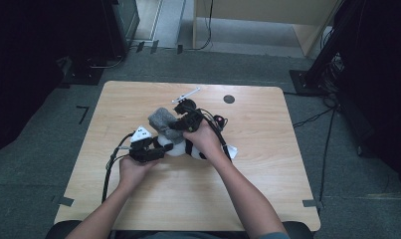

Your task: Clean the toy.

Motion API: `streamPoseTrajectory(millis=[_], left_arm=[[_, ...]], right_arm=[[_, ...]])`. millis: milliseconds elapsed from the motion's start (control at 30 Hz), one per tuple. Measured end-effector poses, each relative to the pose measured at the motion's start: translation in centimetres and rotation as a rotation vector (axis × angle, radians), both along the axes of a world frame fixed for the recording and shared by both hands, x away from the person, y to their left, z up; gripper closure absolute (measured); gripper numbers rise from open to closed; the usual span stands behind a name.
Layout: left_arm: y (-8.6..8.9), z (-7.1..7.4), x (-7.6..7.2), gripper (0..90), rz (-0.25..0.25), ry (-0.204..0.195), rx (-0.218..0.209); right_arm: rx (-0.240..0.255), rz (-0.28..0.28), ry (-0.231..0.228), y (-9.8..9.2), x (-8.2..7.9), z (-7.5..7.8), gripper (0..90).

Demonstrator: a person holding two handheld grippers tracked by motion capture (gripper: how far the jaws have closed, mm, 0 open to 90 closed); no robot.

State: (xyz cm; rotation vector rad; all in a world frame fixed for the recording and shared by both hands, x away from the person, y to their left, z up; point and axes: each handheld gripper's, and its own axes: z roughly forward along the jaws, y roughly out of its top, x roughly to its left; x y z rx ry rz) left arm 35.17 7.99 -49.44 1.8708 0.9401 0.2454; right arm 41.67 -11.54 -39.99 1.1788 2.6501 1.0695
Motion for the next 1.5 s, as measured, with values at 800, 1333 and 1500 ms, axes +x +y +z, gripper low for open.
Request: streamPoseTrajectory(millis=[800,1333,1500], left_arm=[[0.0,-0.2,0.0,42.9,-0.018,0.0,-0.012],[0.2,-0.1,0.2,42.1,-0.013,0.013,-0.021],[0.1,0.0,0.2,41.6,-0.001,0.012,-0.024]], right_arm=[[0.131,-0.191,0.16,-8.5,2.7,-2.3,77.2],[0.112,-0.166,0.003,-6.8,1.3,2.2,77.9],[0.17,-0.09,-0.011,-4.3,0.1,3.1,77.8]])
